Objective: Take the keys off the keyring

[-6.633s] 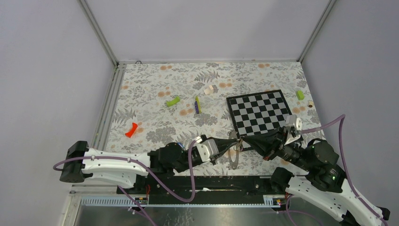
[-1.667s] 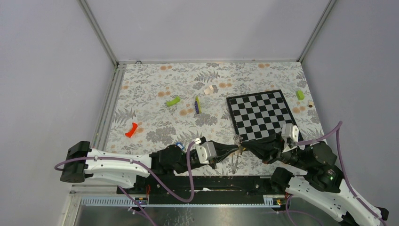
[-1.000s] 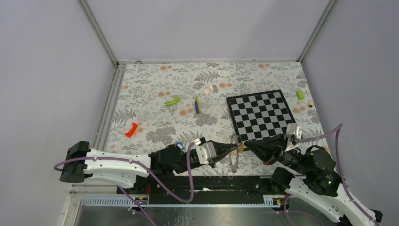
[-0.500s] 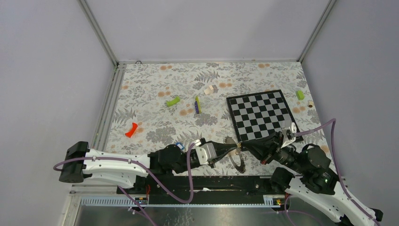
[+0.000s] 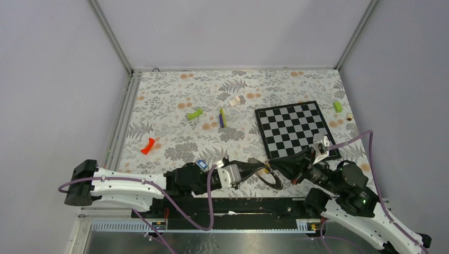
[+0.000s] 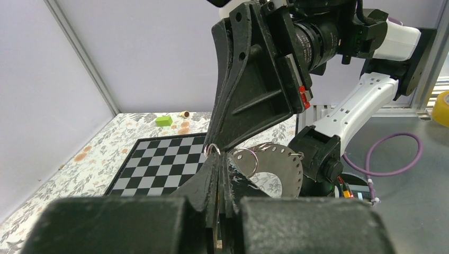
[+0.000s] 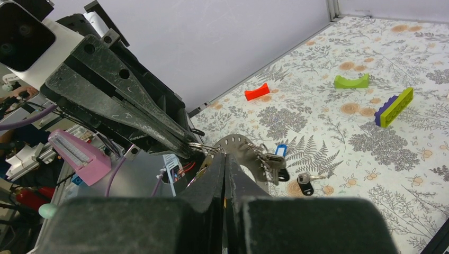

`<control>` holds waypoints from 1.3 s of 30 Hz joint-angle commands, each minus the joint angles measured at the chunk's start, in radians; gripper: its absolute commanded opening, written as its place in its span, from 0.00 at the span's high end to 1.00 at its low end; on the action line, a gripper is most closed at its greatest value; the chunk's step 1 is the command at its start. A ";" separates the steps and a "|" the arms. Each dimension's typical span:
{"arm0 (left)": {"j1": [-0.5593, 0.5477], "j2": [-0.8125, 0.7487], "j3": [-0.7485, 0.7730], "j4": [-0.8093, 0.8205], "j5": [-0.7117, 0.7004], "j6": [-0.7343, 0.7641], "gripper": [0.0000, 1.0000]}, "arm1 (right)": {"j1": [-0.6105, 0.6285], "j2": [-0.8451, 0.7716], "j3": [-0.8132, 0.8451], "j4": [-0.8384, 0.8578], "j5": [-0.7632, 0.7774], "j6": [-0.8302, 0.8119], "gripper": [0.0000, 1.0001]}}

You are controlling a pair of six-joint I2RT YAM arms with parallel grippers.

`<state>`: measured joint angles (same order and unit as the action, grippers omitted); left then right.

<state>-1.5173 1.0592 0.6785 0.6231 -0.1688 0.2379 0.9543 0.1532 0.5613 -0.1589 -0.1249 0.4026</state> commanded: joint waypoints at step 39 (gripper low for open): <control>0.000 0.062 0.048 0.096 0.014 -0.067 0.64 | -0.003 0.108 0.188 -0.074 0.051 -0.213 1.00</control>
<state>-1.5150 1.1023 0.6704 0.6598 -0.1680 0.1898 0.9535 0.2493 0.7231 -0.3340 -0.0467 0.1871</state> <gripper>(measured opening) 0.343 0.011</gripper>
